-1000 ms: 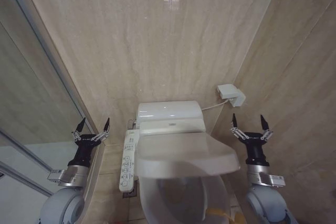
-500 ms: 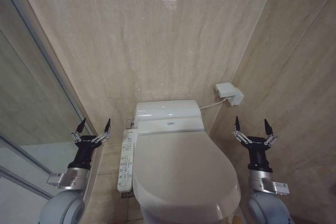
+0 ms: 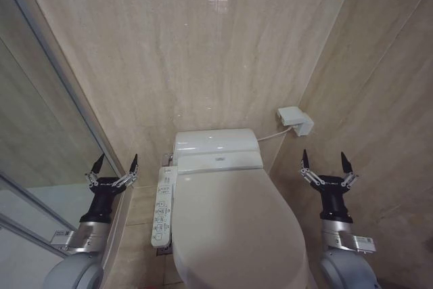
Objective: Open the toilet lid, clean the toilet bowl with a toilet brush, close the toilet lid, and flush.
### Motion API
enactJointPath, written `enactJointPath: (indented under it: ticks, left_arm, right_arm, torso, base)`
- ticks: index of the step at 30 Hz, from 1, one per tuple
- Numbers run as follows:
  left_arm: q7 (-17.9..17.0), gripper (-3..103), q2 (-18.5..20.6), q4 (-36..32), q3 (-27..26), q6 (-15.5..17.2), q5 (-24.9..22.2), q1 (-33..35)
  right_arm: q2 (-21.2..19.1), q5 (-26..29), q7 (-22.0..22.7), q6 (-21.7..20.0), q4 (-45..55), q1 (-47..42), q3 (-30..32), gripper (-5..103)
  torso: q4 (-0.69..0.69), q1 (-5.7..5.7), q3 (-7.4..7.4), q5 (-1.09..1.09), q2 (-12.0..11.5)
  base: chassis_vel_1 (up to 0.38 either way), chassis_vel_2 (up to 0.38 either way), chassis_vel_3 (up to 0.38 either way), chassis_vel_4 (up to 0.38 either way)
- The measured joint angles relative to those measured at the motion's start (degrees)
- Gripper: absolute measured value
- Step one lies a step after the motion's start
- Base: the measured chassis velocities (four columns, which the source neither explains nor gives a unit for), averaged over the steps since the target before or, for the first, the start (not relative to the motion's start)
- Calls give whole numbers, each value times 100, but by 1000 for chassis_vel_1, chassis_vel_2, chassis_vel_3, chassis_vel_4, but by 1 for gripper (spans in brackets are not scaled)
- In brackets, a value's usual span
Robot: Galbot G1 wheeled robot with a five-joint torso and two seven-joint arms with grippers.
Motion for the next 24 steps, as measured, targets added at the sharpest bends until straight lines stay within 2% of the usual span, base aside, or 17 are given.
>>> enactJointPath:
  ticks: [8,24]
  left_arm:
    - [-4,100,-44,-141,-107,0,1,146]
    - [-34,100,-133,-223,-199,-100,78,266]
  right_arm:
    - [23,-7,-58,133,102,-120,-5,100]
    - [137,-100,-144,332,60,-142,-102,100]
  torso:
    - [-1,2,1,-1,3]
    - [-1,-3,-1,1,11]
  base:
    - [69,-81,-60,63]
    - [179,-194,-187,178]
